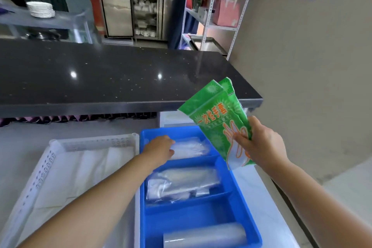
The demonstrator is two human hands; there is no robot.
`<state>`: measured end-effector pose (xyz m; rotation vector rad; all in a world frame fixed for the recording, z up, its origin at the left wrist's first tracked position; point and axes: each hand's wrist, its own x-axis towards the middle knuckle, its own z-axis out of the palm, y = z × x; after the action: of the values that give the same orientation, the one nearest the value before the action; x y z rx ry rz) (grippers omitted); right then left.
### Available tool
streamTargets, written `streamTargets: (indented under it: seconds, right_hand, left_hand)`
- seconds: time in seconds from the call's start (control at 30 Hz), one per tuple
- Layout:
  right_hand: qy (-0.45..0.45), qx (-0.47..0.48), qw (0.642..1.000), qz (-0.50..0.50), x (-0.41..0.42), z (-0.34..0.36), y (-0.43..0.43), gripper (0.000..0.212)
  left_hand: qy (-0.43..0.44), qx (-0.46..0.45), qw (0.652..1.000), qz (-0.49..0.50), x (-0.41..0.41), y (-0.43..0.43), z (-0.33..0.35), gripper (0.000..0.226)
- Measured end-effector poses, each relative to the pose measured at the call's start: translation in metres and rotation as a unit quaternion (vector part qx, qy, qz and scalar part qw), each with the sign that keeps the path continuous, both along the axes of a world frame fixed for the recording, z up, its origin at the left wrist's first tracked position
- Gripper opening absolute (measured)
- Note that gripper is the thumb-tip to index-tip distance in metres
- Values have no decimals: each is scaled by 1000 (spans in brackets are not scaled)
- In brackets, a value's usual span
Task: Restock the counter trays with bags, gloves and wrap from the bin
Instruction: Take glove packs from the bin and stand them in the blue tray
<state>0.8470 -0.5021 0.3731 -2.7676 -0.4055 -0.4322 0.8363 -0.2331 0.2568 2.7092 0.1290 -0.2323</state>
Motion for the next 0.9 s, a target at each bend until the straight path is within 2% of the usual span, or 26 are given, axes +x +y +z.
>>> streamTargets:
  seconds: [0.07,0.17,0.3,0.43,0.5,0.57,0.67,0.73,0.83,0.9]
  right_hand:
    - [-4,-14,1000,-8,1,-2,-3,34]
    - [-6,-30,999,-11,2,-6,-5,34]
    - [-6,-49,999,0,5,-13,-8,34]
    - [-14,-66,997,27,11,-19,-7,38]
    - [-15,-73,996,45,15,-20,-4,38]
    - [-27,-83,994,70,19,-18,-1,37]
    - [-80,-79,988,107,27,-6,5,33]
    - [-134,-59,981,128,33,5,11,33]
    - [-184,-58,964,184,41,18,26,34]
    - [-187,-81,949,241,46,16,40,33]
  left_hand:
    - [36,16,998,-40,13,-1,-6,53]
    - [74,57,995,-38,24,-5,-14,58]
    - [71,99,992,-7,29,-12,-17,41]
    - [88,41,995,7,26,-12,-17,18]
    - [62,3,998,27,20,-11,-16,6]
    - [4,-14,998,67,11,-13,-12,16]
    - [-102,47,991,69,-6,-18,0,4]
    - [-147,109,982,55,-24,-25,11,12]
    - [-165,216,962,25,-58,-42,27,41]
    - [-178,211,961,14,-79,-52,27,51]
